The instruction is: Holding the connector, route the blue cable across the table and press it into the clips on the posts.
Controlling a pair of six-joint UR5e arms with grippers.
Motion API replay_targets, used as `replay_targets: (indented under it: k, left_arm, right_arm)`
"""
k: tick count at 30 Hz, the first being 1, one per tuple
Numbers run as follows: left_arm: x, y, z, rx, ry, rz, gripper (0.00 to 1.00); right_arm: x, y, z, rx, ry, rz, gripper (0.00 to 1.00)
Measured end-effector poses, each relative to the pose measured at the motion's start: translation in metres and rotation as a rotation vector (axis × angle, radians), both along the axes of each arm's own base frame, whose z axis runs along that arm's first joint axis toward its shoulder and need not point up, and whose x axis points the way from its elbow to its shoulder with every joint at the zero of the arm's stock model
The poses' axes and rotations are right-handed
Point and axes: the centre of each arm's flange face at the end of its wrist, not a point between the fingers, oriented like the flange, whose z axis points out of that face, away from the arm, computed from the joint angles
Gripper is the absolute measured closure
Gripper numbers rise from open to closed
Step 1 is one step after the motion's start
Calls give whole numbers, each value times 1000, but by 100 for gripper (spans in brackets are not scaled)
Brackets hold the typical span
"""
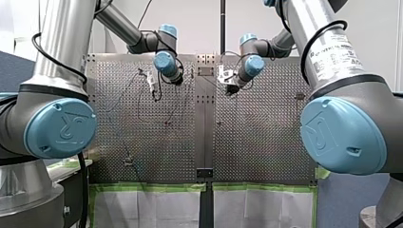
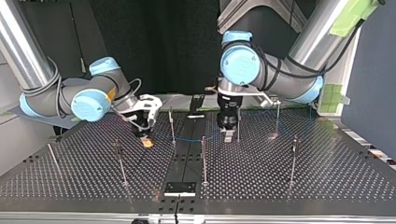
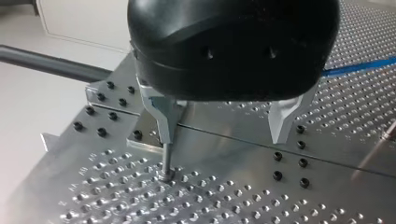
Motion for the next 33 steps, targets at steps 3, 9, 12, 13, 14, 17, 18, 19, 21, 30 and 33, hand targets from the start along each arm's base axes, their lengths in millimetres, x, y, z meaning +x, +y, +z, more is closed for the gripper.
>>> replay_targets:
  k: [3, 9, 12, 13, 14, 17, 18, 19, 21, 30, 33]
  left_arm:
    - [-6, 2, 7, 5, -16, 1, 0]
    - [-13, 5, 30, -17, -79, 2, 0]
    - [-12, 4, 35, -51, -108, -2, 0]
    - [-11, 3, 37, -65, -117, -9, 0]
    - [-11, 3, 37, -75, -122, -15, 0]
    - [-11, 0, 37, -101, -120, -38, 0]
    - [-12, 0, 37, -106, -115, -46, 0]
    - [-13, -1, 36, -110, -106, -57, 0]
    - [-14, -2, 35, -112, -92, -72, 0]
    - [-20, 0, 27, -93, -25, -75, 0]
    - [-23, 1, 25, -87, -2, -69, 0]
  right_arm:
    - [-4, -2, -2, 3, 2, -7, 100]
    - [-11, -8, -2, 4, 3, -20, 100]
    - [-14, -10, -2, 3, 4, -26, 100]
    - [-15, -11, -2, 3, 4, -28, 100]
    - [-16, -11, -2, 3, 4, -29, 100]
    - [-18, -13, -2, 3, 5, -32, 100]
    - [-18, -13, -2, 3, 6, -33, 100]
    - [-19, -14, -2, 3, 6, -33, 100]
    - [-19, -14, -2, 2, 6, -34, 100]
    - [-19, -14, -2, 2, 7, -34, 100]
    - [-19, -14, -2, 1, 7, -34, 100]
